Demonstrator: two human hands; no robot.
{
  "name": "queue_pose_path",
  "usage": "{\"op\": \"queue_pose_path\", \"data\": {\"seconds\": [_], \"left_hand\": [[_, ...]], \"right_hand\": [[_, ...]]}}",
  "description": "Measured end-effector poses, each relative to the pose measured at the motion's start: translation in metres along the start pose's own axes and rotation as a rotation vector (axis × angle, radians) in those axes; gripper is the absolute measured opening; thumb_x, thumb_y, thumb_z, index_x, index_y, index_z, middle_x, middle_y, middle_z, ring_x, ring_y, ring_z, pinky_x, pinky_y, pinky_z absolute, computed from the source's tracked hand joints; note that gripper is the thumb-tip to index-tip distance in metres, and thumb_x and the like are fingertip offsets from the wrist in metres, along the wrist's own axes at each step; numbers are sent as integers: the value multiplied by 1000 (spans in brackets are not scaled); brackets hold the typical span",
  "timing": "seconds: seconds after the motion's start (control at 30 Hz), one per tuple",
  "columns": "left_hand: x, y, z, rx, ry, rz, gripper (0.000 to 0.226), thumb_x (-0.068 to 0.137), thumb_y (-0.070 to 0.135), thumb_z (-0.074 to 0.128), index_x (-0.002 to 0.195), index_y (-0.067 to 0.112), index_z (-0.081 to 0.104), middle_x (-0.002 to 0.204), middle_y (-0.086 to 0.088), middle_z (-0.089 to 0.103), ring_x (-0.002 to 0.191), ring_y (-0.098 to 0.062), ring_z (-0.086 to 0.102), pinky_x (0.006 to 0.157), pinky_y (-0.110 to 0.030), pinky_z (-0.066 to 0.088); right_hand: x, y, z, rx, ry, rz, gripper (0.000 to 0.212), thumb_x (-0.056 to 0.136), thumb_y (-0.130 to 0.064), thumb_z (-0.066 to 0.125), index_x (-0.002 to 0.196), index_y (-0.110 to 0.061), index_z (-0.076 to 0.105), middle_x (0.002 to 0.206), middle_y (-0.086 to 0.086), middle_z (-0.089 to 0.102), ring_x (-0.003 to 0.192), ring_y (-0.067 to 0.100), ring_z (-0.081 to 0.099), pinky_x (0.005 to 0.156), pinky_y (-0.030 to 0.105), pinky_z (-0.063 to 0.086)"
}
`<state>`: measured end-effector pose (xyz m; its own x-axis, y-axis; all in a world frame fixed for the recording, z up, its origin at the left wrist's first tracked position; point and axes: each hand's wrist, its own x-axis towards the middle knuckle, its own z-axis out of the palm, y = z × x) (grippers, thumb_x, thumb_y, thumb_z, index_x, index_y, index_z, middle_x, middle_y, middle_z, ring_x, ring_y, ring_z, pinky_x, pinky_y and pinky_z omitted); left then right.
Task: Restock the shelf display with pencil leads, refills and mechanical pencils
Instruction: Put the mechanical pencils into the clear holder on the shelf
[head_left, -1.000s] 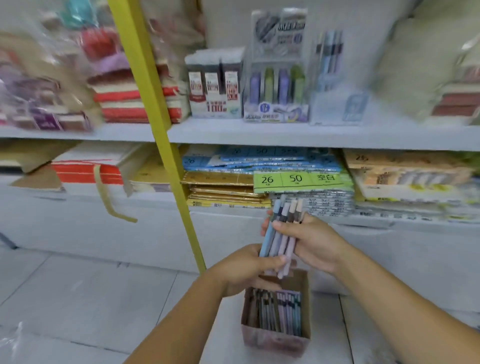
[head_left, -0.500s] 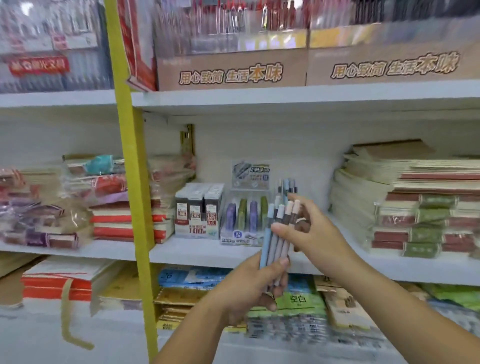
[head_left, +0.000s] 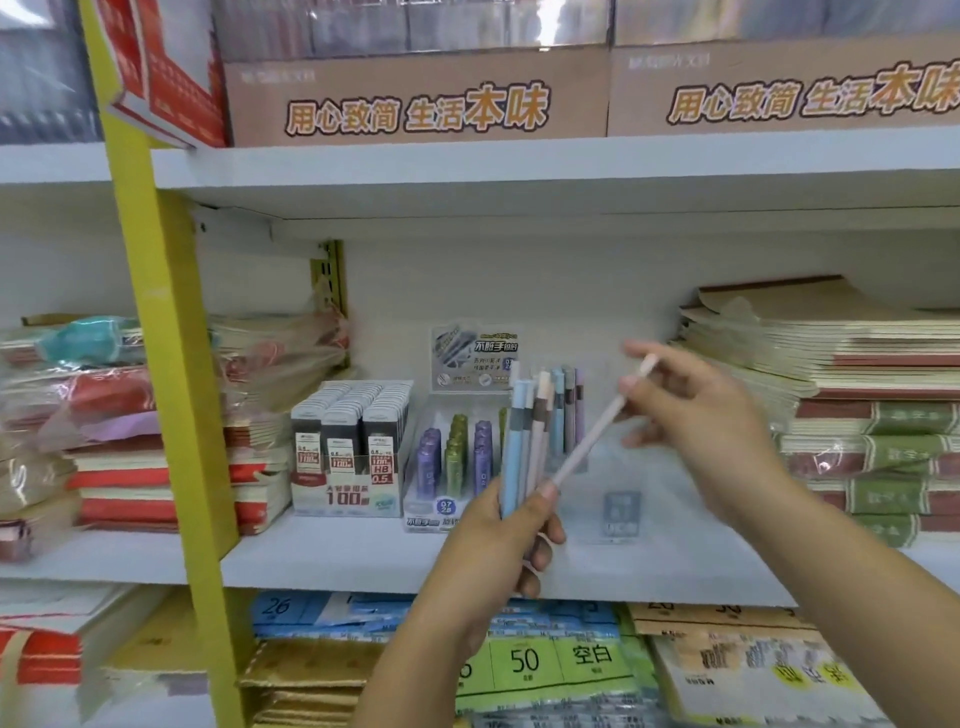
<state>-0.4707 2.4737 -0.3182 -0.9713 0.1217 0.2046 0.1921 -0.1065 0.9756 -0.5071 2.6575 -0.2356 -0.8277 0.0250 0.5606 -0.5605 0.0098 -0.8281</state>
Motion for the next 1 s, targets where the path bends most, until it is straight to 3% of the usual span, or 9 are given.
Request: {"op": "queue_pose_path", "data": {"seconds": [0.1, 0.23, 0.3, 0.4, 0.5, 0.63, 0.77, 0.9, 1.0], "left_hand": [[10, 2, -5, -27, 60, 47, 18, 99, 35, 59, 102, 18, 59, 67, 4, 62, 52, -8, 47, 44, -22, 38], [17, 1, -8, -46, 75, 80, 17, 100, 34, 57, 105, 18, 60, 68, 0, 63, 52, -11, 48, 43, -22, 37], [20, -1, -9, -59, 76, 85, 16, 99, 34, 58, 105, 20, 61, 68, -1, 64, 51, -11, 49, 42, -22, 37], [24, -4, -12, -71, 93, 84, 17, 98, 35, 59, 104, 20, 62, 71, -3, 65, 51, -12, 50, 42, -22, 37], [26, -7, -15, -78, 102, 84, 18, 98, 37, 59, 104, 20, 61, 73, -6, 67, 51, -13, 50, 42, -22, 36], [30, -9, -19, -77, 110, 61, 21, 97, 37, 60, 106, 17, 60, 73, -6, 68, 50, -14, 50, 40, -24, 36], [32, -12, -20, -79, 102, 63, 22, 96, 37, 61, 107, 18, 61, 73, -6, 68, 50, -15, 50, 40, -24, 37], [32, -13, -23, -98, 101, 55, 29, 94, 39, 62, 108, 13, 61, 72, -7, 68, 49, -14, 50, 40, -23, 38], [32, -13, -22, -109, 102, 64, 27, 95, 37, 62, 111, 15, 60, 73, -7, 69, 49, -14, 50, 40, -22, 38]], "right_hand": [[28, -4, -9, -92, 125, -185, 31, 91, -5, 62, 109, -30, 64, 83, 0, 59, 67, 10, 67, 58, 17, 53], [52, 3, -8, -566, 32, -310, 33, 90, -10, 64, 117, -30, 62, 94, 2, 60, 80, 19, 65, 74, 28, 54], [55, 9, -3, -676, -20, -317, 32, 90, -11, 65, 119, -24, 64, 96, 1, 63, 81, 19, 65, 79, 33, 55], [55, 15, 6, -566, -54, -294, 29, 87, -8, 67, 112, -24, 66, 92, 7, 66, 76, 21, 67, 67, 19, 55], [56, 18, 17, -524, -64, -312, 27, 85, -11, 70, 108, -25, 67, 86, 4, 67, 77, 24, 67, 72, 27, 56], [60, 24, 29, -716, -123, -380, 25, 85, -17, 71, 108, -28, 68, 81, -18, 58, 74, 1, 58, 73, 15, 44], [63, 30, 37, -773, -184, -363, 28, 85, -16, 72, 111, -24, 66, 82, -18, 56, 71, -6, 54, 68, 3, 39], [67, 29, 38, -722, -145, -330, 34, 82, -17, 75, 101, -27, 47, 76, -9, 59, 67, 0, 56, 61, 12, 42], [67, 29, 41, -696, -129, -321, 32, 82, -16, 75, 95, -27, 47, 78, -7, 60, 68, 5, 58, 65, 19, 46]]}}
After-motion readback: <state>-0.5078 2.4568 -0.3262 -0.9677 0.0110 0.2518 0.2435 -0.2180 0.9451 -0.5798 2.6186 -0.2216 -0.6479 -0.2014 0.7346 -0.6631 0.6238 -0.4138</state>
